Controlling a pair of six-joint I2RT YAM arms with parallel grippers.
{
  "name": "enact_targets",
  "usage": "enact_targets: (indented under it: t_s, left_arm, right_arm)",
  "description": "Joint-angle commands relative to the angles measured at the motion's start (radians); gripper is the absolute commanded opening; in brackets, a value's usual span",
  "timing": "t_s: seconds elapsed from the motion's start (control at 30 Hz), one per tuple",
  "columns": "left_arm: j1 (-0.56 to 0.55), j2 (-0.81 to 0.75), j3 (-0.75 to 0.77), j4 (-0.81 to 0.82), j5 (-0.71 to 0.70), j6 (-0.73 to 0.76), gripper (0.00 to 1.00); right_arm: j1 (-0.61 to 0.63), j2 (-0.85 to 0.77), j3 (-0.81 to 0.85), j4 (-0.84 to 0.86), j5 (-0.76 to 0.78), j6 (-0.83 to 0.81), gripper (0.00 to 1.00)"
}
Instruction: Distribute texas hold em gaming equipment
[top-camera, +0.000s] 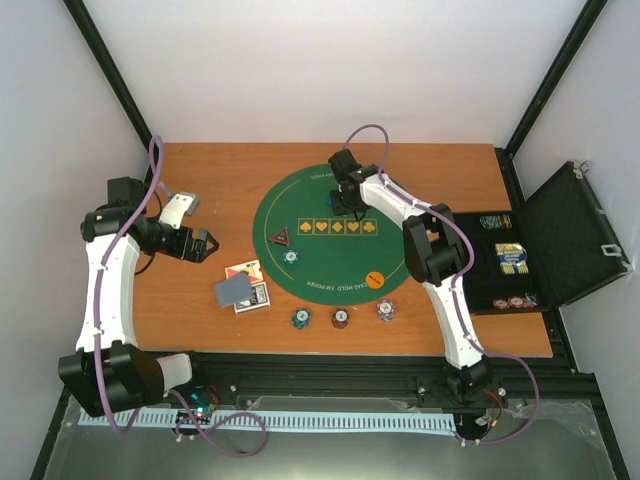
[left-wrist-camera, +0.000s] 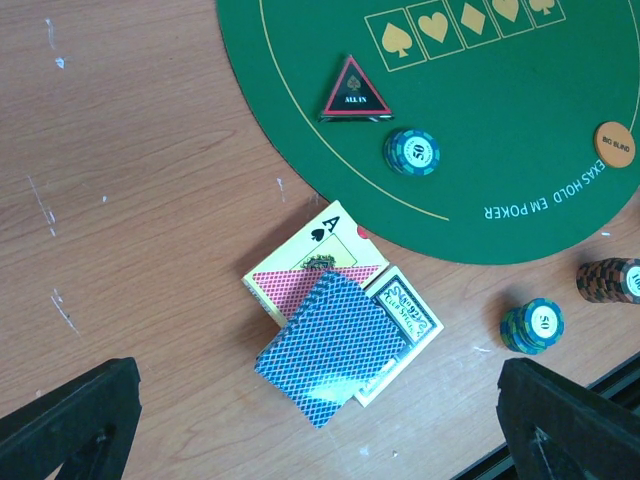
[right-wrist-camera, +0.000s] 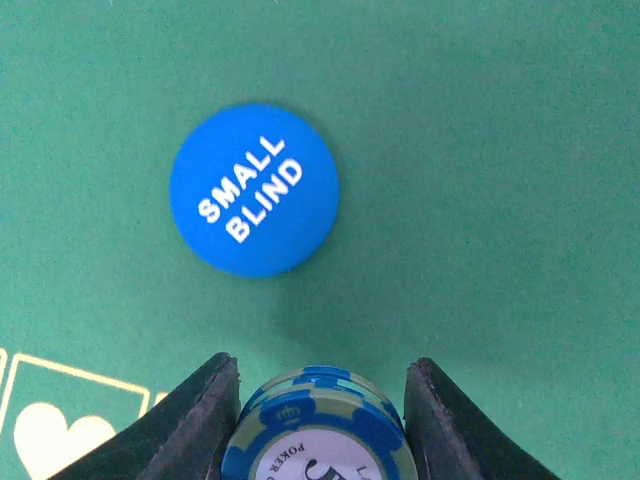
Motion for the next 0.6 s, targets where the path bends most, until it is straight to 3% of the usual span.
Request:
enact_targets:
  t_s: [0.0, 0.27, 0.57]
  left_arm:
    - [0.006, 0.01, 0.037, -0.008, 0.017, 0.005, 1.0]
    - [0.005, 0.023, 0.041, 0.003, 0.007, 0.01, 1.0]
    - [0.006, 0.036, 0.035, 0.015, 0.01, 0.011, 1.0]
  right_arm:
    - [-0.013, 0.048, 0.09, -0.021, -0.031, -0.012, 0.24]
    - [-0.016, 0.162, 0.221, -0.06, -0.054, -0.012, 0.24]
    - [-0.023, 0.17, 0.207, -0.045, -0.067, -0.006, 0.24]
